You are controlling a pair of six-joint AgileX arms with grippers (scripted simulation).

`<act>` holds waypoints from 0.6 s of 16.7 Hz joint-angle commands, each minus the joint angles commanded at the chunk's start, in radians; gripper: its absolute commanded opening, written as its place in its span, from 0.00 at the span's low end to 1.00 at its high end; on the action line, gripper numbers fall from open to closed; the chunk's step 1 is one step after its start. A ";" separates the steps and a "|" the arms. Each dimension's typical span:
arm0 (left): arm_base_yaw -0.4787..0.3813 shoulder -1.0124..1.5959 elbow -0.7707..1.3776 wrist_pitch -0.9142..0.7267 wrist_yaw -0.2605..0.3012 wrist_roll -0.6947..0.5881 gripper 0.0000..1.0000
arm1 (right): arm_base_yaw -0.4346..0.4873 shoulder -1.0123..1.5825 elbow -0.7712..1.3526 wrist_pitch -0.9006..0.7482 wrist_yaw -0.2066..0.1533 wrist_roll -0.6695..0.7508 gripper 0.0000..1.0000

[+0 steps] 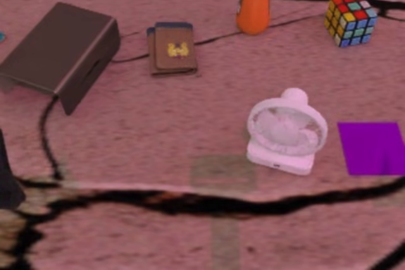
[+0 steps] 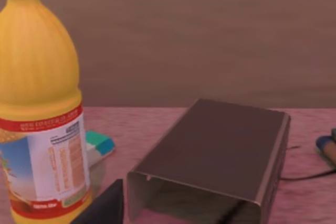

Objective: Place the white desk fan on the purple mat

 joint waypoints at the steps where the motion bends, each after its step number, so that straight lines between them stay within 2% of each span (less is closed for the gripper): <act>1: 0.000 0.000 0.000 0.000 0.000 0.000 1.00 | 0.000 0.000 0.000 0.000 0.000 0.000 1.00; 5: 0.000 0.000 0.000 0.000 0.000 0.000 1.00 | 0.023 0.062 0.060 -0.060 0.000 -0.030 1.00; 10: 0.000 0.000 0.000 0.000 0.000 0.000 1.00 | 0.116 0.373 0.361 -0.323 0.003 -0.149 1.00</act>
